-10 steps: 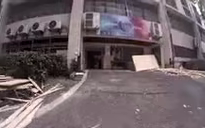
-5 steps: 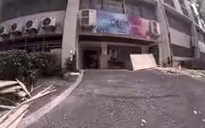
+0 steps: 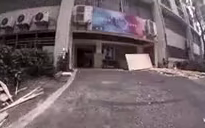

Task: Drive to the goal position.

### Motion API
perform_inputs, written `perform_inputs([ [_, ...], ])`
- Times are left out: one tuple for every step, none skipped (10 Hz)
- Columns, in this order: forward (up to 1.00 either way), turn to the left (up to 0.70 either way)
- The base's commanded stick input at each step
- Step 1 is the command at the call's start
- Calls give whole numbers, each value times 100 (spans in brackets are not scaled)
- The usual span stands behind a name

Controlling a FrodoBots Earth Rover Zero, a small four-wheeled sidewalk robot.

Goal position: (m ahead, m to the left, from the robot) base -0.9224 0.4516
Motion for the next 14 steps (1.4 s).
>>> perform_inputs([
  [70, 0],
  [70, 0],
  [70, 0],
  [70, 0],
  [70, 0],
  [70, 0],
  [70, 0],
  [70, 0],
  [70, 0],
  [70, 0],
  [70, 0],
  [70, 0],
  [70, 0],
  [70, 0],
])
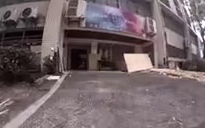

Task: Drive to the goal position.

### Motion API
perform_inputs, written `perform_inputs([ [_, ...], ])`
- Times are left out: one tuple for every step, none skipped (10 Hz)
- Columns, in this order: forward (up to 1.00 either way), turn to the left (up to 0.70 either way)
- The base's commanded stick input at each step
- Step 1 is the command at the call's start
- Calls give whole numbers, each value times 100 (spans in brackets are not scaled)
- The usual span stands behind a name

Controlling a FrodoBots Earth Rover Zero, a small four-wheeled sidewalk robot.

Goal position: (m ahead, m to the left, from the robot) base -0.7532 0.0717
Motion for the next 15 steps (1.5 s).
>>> perform_inputs([
  [70, 0],
  [70, 0],
  [70, 0],
  [70, 0],
  [70, 0],
  [70, 0],
  [70, 0],
  [70, 0],
  [70, 0],
  [70, 0],
  [70, 0],
  [70, 0],
  [70, 0],
  [70, 0],
  [70, 0],
])
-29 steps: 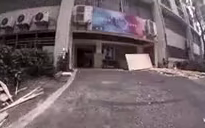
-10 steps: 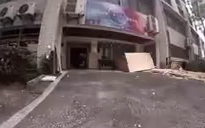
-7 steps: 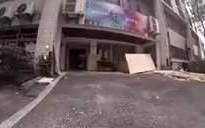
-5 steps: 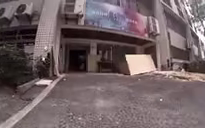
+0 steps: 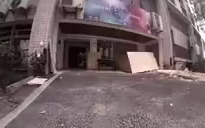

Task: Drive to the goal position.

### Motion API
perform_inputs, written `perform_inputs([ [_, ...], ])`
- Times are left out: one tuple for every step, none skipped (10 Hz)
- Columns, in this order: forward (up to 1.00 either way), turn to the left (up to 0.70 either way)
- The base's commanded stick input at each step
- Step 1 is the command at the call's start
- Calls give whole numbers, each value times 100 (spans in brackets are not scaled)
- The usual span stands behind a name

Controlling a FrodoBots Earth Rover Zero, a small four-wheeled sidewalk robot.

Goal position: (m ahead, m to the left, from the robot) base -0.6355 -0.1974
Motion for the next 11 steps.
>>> perform_inputs([
  [70, 0],
  [70, 0],
  [70, 0],
  [70, 0],
  [70, 0],
  [70, 0],
  [70, 0],
  [70, 0],
  [70, 0],
  [70, 0],
  [70, 0],
])
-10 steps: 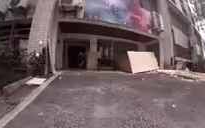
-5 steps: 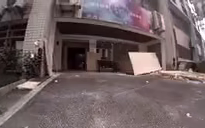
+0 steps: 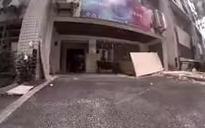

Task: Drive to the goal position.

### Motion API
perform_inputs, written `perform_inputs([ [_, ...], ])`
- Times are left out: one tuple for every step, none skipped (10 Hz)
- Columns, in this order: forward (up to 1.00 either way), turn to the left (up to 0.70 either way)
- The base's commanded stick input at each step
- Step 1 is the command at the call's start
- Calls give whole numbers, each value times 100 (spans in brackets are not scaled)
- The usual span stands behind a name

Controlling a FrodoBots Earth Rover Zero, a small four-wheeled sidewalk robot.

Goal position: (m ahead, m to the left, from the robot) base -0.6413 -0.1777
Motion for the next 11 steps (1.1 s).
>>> perform_inputs([
  [70, 0],
  [70, 0],
  [70, 0],
  [70, 0],
  [70, 0],
  [70, 0],
  [70, 0],
  [70, 0],
  [70, 0],
  [70, 0],
  [70, 0],
])
